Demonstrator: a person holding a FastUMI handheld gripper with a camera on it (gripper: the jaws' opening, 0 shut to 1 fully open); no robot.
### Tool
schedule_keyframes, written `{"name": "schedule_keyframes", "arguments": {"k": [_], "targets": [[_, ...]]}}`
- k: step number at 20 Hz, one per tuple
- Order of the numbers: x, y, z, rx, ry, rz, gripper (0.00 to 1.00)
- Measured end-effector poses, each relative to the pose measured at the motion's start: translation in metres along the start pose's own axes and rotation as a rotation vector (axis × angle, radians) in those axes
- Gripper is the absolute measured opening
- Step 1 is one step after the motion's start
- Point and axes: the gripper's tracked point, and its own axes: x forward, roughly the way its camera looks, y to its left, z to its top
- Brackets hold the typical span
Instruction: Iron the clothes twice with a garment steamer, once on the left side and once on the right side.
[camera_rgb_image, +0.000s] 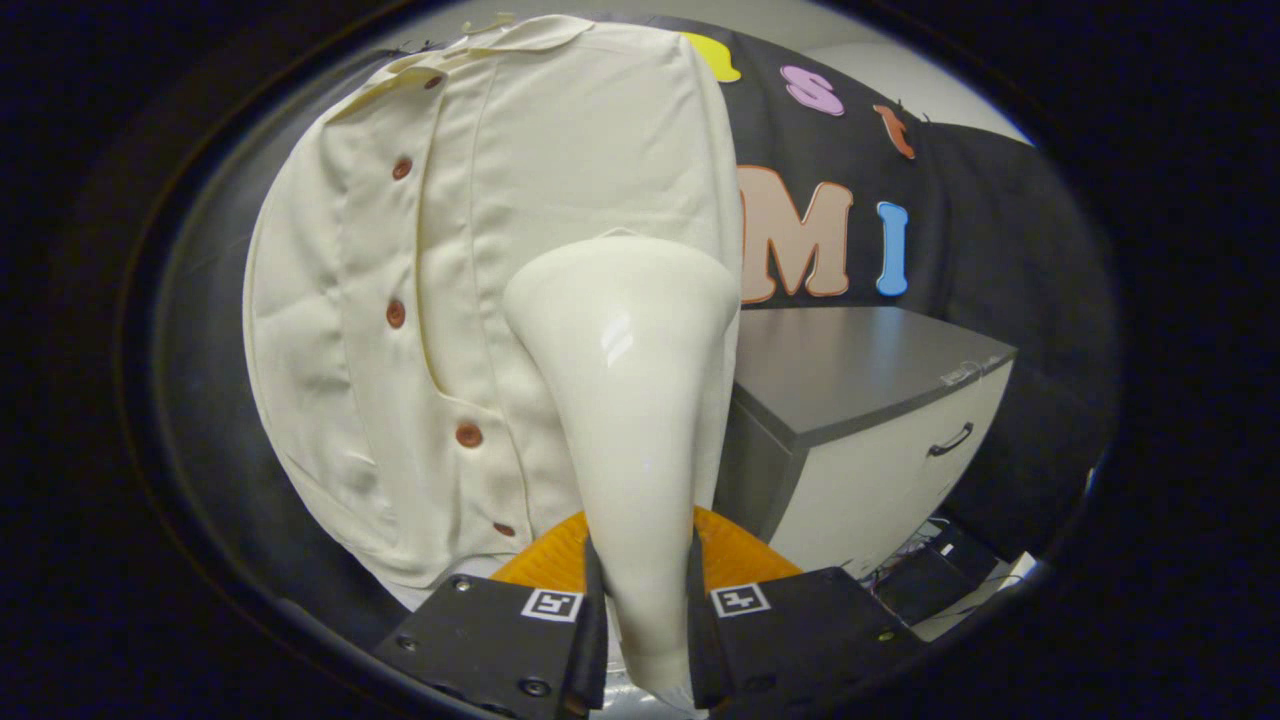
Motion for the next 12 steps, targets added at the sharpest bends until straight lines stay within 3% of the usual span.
{"name": "schedule_keyframes", "arguments": {"k": [12], "targets": [[0.01, 0.0, -0.086, 0.041, 0.088, -0.017, 0.33]]}}
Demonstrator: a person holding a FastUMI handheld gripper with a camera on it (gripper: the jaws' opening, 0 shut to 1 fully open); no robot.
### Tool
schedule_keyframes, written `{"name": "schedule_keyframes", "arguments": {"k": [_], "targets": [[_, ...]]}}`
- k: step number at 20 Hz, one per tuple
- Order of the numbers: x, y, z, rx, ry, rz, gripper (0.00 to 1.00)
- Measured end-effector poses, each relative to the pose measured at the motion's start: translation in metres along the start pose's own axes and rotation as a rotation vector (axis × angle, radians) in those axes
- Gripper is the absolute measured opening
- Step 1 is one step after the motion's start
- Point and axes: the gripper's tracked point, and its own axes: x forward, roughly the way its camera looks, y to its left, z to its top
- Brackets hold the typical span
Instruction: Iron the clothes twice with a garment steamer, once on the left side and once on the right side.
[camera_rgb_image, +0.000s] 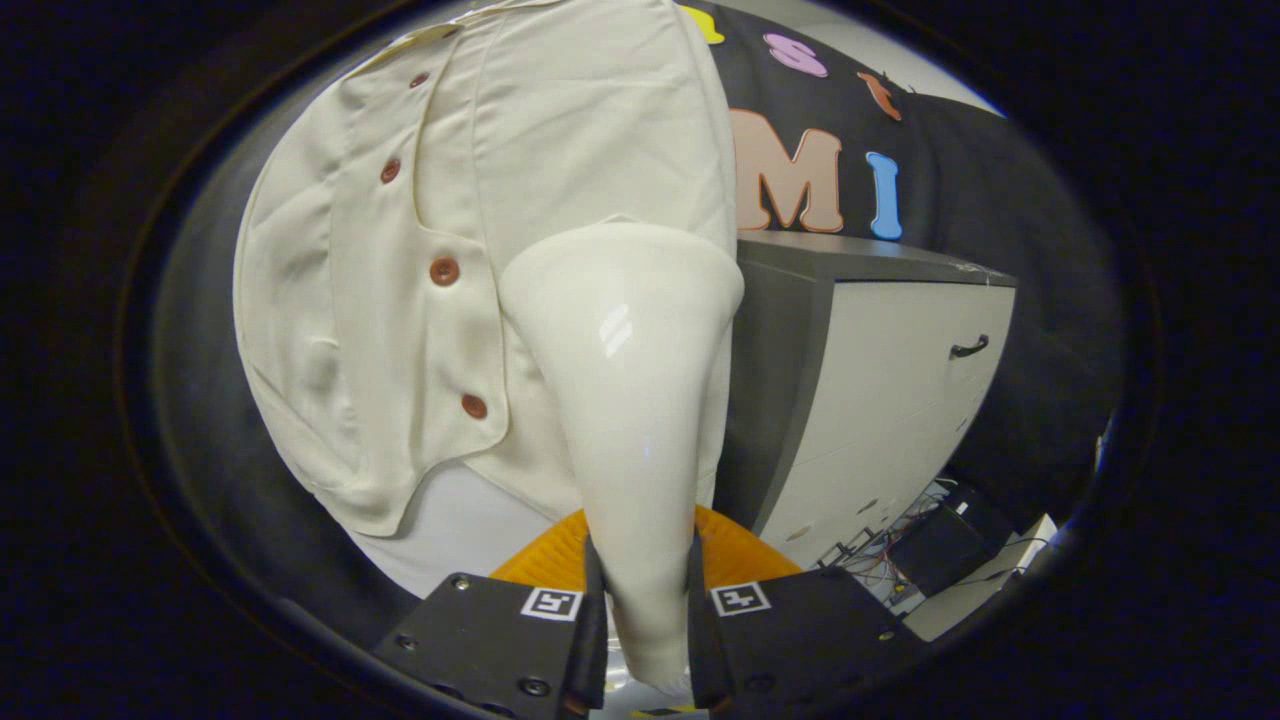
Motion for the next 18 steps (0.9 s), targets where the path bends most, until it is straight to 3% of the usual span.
{"name": "schedule_keyframes", "arguments": {"k": [11, 18], "targets": [[0.01, -0.014, -0.066, 0.002, 0.102, -0.035, 0.33], [0.004, -0.004, -0.115, -0.009, 0.205, -0.005, 0.33]]}}
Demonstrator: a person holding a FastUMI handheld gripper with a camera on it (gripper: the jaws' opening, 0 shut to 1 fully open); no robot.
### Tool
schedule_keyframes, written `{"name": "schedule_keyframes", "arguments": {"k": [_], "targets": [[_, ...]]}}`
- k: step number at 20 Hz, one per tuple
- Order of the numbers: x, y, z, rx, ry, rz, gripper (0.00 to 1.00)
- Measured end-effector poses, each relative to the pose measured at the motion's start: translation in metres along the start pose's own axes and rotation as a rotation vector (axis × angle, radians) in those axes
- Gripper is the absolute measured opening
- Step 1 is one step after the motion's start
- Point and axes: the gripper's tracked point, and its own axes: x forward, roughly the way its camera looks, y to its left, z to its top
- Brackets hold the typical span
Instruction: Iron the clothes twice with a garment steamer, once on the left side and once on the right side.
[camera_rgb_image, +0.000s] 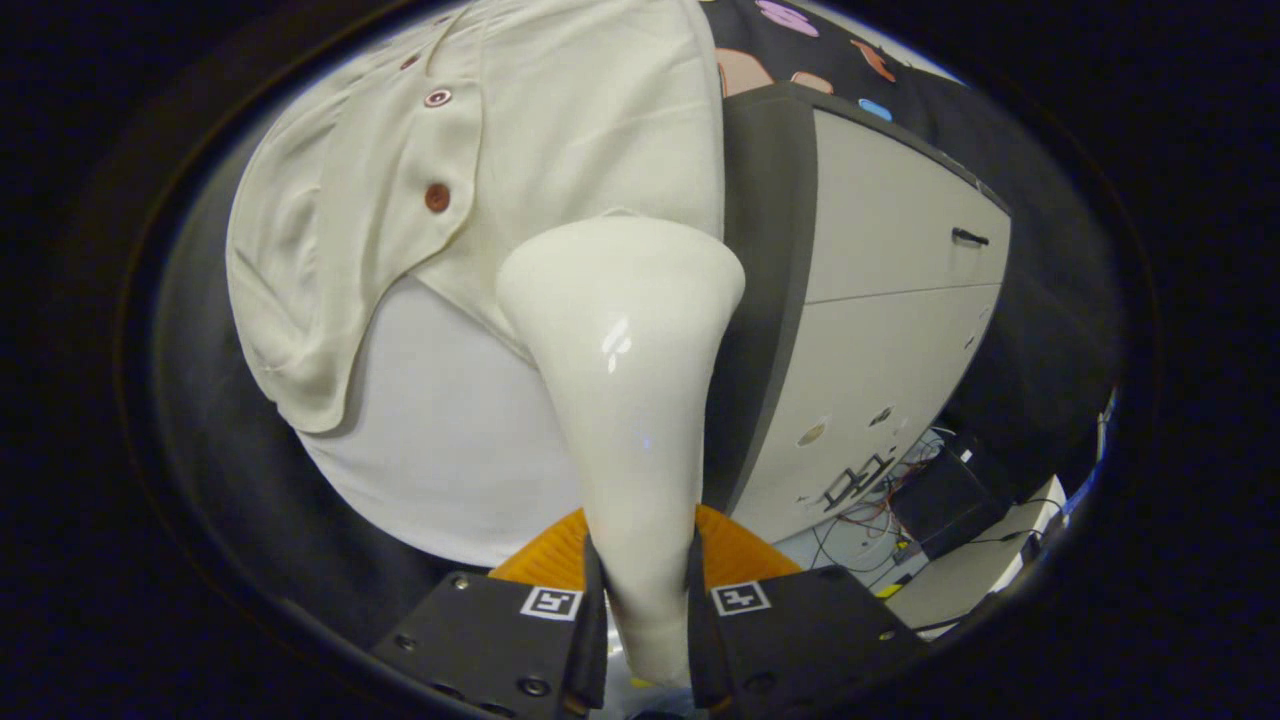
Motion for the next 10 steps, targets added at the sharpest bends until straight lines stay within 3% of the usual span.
{"name": "schedule_keyframes", "arguments": {"k": [10], "targets": [[-0.041, 0.031, -0.058, -0.028, 0.097, 0.104, 0.33]]}}
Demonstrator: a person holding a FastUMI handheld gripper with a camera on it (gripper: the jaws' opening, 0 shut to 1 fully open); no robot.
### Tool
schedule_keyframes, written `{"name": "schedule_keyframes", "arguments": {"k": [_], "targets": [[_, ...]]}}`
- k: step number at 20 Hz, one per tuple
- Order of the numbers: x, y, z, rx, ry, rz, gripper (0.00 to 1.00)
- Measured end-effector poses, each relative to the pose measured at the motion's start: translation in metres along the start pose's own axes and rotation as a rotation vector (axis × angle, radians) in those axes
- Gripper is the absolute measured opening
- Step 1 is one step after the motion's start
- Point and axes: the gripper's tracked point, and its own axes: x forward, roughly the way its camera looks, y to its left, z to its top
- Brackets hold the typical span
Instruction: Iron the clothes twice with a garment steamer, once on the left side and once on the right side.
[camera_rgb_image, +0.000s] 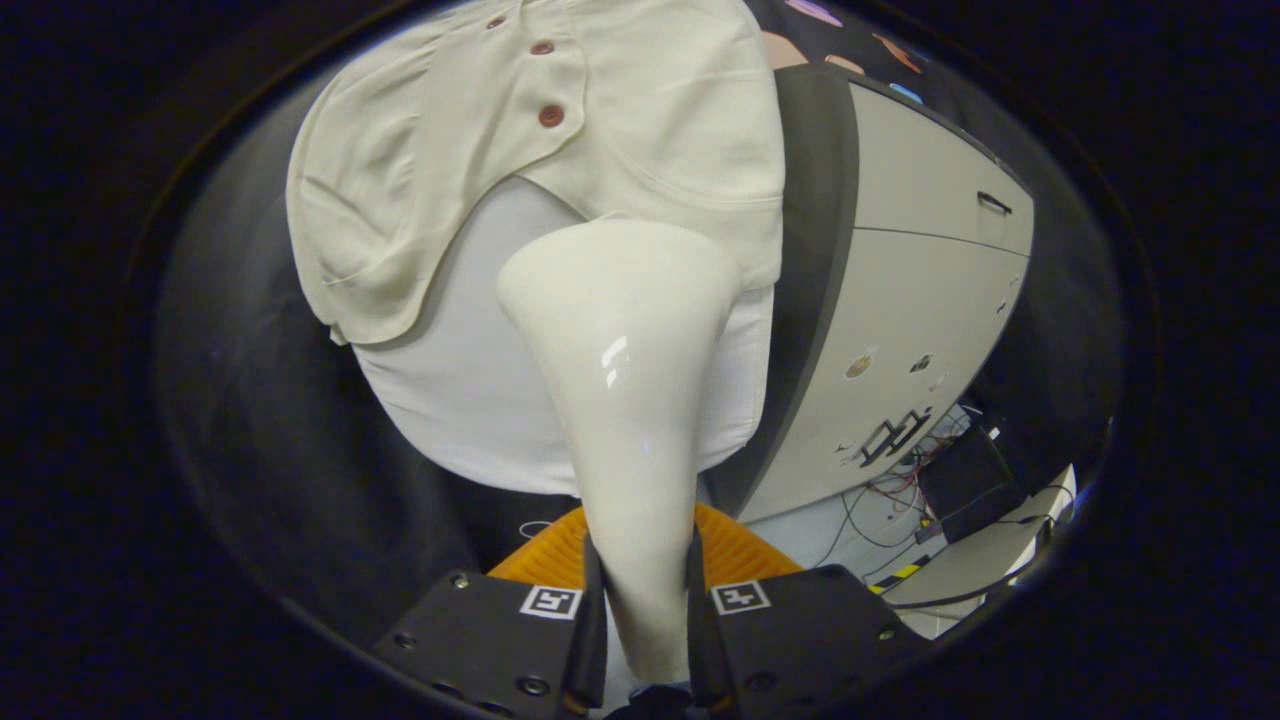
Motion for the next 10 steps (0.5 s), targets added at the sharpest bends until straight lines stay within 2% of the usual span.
{"name": "schedule_keyframes", "arguments": {"k": [10], "targets": [[-0.095, -0.014, -0.026, -0.043, -0.016, 0.031, 0.33]]}}
